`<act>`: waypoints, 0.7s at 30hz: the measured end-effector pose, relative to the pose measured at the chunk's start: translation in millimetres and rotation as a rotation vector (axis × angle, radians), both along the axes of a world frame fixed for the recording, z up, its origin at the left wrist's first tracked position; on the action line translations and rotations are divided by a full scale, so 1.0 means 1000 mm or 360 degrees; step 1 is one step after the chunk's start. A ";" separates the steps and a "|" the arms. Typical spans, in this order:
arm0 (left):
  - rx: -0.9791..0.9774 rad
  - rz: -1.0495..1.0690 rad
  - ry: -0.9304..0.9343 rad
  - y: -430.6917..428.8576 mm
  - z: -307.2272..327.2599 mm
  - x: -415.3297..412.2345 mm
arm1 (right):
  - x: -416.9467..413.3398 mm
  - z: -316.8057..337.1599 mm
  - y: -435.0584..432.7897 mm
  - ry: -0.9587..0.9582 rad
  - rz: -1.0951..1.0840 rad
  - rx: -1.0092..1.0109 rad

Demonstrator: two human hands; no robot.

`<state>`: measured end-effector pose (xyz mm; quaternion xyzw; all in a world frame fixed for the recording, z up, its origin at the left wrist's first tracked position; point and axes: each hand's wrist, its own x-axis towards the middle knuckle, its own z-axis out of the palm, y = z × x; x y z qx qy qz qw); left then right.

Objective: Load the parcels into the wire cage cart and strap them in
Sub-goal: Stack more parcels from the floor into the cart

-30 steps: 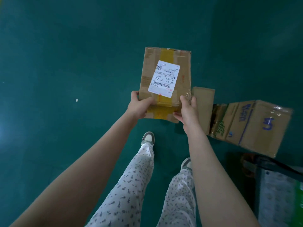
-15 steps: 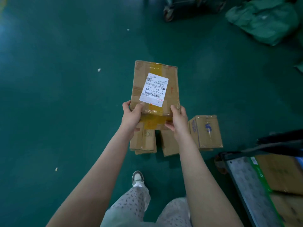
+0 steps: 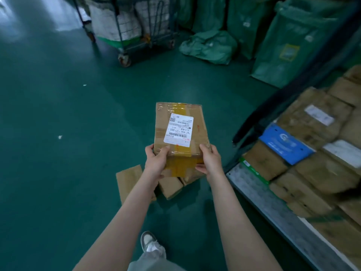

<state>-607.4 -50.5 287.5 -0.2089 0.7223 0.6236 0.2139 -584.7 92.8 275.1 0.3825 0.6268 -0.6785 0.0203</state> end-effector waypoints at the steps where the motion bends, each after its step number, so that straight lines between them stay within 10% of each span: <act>1: 0.0002 -0.0047 -0.0017 0.012 0.001 0.009 | 0.015 0.003 0.011 0.0000 -0.0048 0.0006; 21: 0.0172 -0.0879 0.0157 0.245 0.048 0.198 | 0.275 0.048 0.204 0.0080 -0.0951 0.0122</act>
